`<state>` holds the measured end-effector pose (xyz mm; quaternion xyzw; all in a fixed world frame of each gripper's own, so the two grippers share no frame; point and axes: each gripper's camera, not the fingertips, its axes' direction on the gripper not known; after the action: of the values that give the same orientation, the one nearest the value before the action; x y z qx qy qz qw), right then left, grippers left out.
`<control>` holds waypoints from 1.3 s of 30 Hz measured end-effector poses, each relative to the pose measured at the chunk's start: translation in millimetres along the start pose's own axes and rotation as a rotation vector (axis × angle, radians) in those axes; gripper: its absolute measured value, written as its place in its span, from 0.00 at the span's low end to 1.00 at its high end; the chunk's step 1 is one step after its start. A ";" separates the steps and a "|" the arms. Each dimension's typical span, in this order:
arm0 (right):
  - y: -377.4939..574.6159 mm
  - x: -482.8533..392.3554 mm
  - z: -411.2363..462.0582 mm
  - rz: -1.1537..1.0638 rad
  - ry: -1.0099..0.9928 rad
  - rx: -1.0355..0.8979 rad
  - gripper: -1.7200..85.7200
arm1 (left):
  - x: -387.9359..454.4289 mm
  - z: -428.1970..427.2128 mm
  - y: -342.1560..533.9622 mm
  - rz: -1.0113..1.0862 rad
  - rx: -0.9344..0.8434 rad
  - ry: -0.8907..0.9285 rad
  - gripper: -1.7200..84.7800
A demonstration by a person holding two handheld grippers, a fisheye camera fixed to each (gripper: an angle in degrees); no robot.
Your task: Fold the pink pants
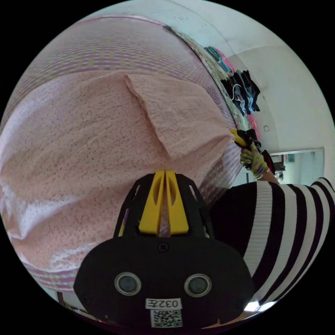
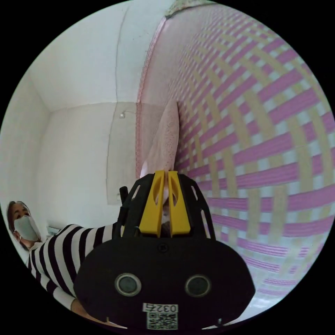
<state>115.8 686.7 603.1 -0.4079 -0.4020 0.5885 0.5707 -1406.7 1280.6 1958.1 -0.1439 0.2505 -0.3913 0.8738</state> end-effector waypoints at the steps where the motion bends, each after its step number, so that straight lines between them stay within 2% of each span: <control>1: -0.3 3.7 -16.0 -0.008 0.024 0.043 0.01 | 17.1 17.4 -20.4 0.031 -0.026 0.013 0.01; 4: -0.7 16.4 -63.0 -0.015 0.151 0.148 0.01 | 74.3 72.9 -84.0 0.136 -0.166 0.053 0.01; 6: 2.4 24.6 -92.2 -0.008 0.237 0.218 0.01 | 113.1 102.0 -116.3 0.238 -0.266 0.146 0.01; 8: 7.7 32.9 -118.4 -0.002 0.350 0.259 0.01 | 150.5 100.6 -135.3 0.358 -0.229 0.198 0.01; 10: 12.0 34.4 -123.6 -0.019 0.422 0.262 0.01 | 153.5 89.3 -138.6 0.367 -0.196 0.209 0.01; 15: 17.4 12.4 -78.9 -0.173 0.578 0.187 0.01 | 95.4 34.0 -111.6 0.205 -0.024 0.224 0.01; 22: 45.0 -105.0 100.6 -0.674 0.753 -0.030 0.01 | 11.4 -64.9 -26.8 -0.042 0.192 0.088 0.01; 26: 86.6 -157.1 234.9 -0.930 0.690 -0.204 0.01 | -24.0 -80.3 8.0 -0.141 0.224 0.120 0.01; 28: 108.3 -162.9 294.5 -0.990 0.621 -0.300 0.01 | -34.2 -81.4 18.9 -0.171 0.242 0.151 0.01; 32: 158.2 -115.6 434.3 -0.971 0.516 -0.535 0.01 | -45.0 -81.2 36.2 -0.200 0.287 0.229 0.01; 35: 190.2 -56.7 508.0 -0.926 0.560 -0.681 0.01 | -45.5 -78.2 37.7 -0.198 0.265 0.246 0.01; 39: 207.5 -14.3 535.9 -0.850 0.575 -0.711 0.01 | -39.3 -83.6 34.7 -0.168 0.265 0.272 0.01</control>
<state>-458.5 663.0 593.0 -0.5192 -0.5307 0.0069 0.6698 -1453.8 1328.3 1885.7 0.0061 0.2993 -0.5083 0.8074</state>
